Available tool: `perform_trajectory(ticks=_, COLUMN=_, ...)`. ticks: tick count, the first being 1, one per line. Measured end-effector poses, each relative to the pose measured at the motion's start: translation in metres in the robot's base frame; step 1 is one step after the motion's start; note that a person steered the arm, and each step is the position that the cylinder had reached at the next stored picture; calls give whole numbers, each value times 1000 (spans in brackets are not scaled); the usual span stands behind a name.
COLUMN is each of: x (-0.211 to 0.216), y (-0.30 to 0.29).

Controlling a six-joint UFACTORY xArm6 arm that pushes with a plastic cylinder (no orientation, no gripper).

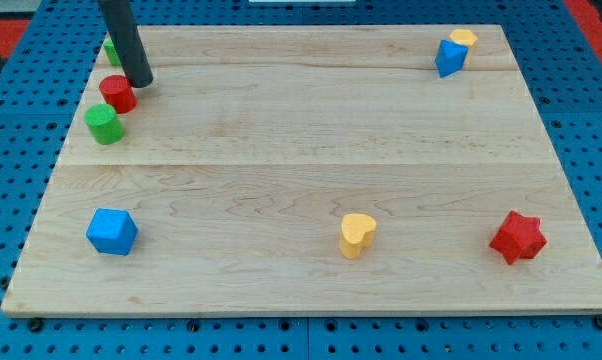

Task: Push the red circle into the green circle

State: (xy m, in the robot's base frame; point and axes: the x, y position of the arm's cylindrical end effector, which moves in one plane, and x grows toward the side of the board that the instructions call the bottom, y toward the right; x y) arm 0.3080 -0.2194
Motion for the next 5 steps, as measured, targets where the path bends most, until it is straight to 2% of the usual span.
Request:
perform_trajectory(ticks=1, x=2, y=-18)
perform_trajectory(ticks=3, x=11, y=-9)
perform_trajectory(ticks=4, x=19, y=-31)
perform_trajectory(ticks=5, x=11, y=-28)
